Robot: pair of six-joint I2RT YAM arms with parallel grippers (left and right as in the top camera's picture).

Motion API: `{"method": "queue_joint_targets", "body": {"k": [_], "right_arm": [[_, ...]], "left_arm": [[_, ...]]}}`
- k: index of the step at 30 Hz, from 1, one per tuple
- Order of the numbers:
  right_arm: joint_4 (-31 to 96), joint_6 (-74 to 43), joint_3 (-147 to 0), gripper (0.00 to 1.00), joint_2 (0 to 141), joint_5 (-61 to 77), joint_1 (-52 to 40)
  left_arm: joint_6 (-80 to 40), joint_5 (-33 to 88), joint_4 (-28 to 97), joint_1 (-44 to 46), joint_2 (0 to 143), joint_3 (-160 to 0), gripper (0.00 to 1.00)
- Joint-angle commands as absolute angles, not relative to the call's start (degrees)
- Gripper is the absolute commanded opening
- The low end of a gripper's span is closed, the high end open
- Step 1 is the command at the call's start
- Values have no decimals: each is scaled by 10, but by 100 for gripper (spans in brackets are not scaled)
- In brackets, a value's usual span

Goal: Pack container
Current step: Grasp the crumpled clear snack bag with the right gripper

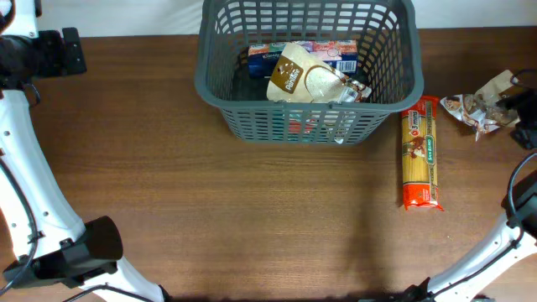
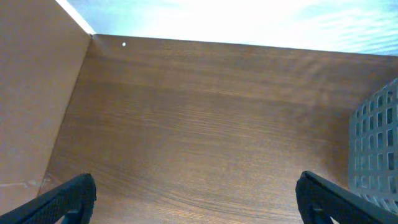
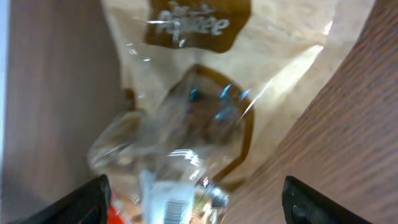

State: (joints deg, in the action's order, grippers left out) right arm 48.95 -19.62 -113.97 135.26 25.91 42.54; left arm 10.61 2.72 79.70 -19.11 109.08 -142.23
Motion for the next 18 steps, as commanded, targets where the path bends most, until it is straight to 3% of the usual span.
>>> {"method": "queue_joint_targets", "body": {"k": [1,6,15,16,17,18], "right_arm": [[474,-205,-1137,86,1363,268,424],[453,-206,-1137,84,1382,268,424],[439,-231,-1137,69,1420,272,420],[434,-230,-1137,54,1421,279,418],[430,-230,-1137,32,1421,286,417],[427,-230,-1138,21,1421,298,416]], "left_arm": [[99,25,796,-194,1093,-1422,99],[99,25,796,-194,1093,-1422,99],[99,25,796,-194,1093,-1422,99],[99,25,796,-194,1093,-1422,99],[99,25,796,-194,1093,-1422,99],[99,25,796,-194,1093,-1422,99]]}}
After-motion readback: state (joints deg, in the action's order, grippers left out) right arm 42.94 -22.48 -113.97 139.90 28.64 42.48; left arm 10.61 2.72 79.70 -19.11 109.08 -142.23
